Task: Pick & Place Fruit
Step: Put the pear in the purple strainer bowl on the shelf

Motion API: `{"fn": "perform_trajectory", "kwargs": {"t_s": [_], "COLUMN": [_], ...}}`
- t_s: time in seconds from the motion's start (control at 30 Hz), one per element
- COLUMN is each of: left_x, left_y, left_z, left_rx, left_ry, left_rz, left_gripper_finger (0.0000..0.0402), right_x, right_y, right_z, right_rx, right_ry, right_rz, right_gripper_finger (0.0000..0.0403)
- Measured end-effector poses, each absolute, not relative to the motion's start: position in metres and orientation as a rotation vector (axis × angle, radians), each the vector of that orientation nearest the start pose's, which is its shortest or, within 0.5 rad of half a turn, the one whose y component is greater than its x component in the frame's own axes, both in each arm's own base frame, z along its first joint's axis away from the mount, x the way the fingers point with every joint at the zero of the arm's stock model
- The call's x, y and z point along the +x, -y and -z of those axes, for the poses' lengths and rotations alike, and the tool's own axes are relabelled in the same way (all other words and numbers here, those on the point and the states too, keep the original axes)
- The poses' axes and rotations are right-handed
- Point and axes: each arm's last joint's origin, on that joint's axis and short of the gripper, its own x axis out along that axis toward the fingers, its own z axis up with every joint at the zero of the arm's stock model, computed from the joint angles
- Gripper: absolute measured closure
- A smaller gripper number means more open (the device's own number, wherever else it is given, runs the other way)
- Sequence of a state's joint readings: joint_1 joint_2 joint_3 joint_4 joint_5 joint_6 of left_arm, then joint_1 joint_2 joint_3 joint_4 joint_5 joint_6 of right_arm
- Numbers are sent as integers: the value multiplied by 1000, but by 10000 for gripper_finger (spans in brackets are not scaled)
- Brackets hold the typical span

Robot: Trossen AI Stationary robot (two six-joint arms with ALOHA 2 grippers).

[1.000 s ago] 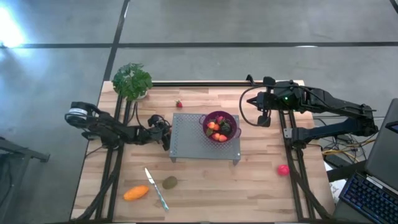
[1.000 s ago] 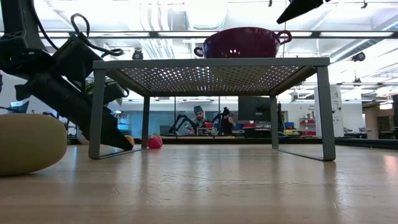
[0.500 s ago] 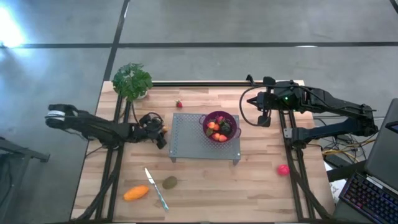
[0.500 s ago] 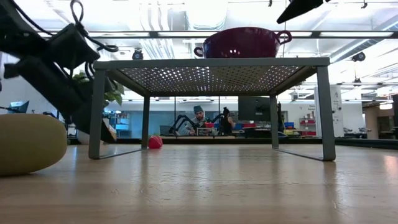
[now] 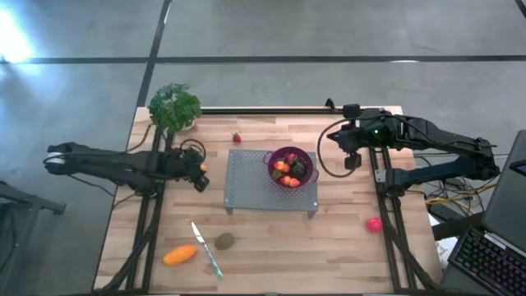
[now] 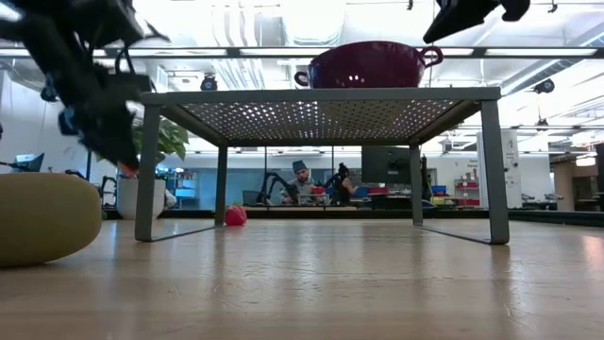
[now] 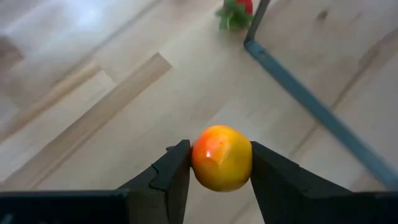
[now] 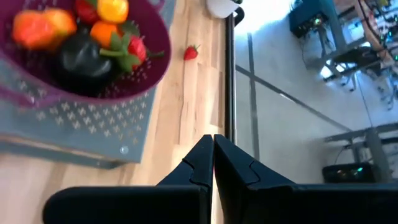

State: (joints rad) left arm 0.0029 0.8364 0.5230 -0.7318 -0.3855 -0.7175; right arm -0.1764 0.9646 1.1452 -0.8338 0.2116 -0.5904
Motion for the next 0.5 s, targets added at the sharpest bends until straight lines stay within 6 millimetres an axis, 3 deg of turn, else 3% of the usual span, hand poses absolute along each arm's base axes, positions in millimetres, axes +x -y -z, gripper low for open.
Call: {"fn": "perform_trajectory", "kwargs": {"t_s": [0.23,0.5], "left_x": [137,133], "left_y": [-7,5], "left_z": [-251,-292], "left_rx": [-497,-475], "left_ry": [-700,-450], "left_rz": [-652,-562], "left_gripper_finger": [247,248], "right_x": [177,189], "right_y": [33,16], "right_z": [-349,-336], "right_rx": [-702,-932], "right_ry": [-777,-554], "right_rz": [88,27], "right_gripper_finger": [394,394]}}
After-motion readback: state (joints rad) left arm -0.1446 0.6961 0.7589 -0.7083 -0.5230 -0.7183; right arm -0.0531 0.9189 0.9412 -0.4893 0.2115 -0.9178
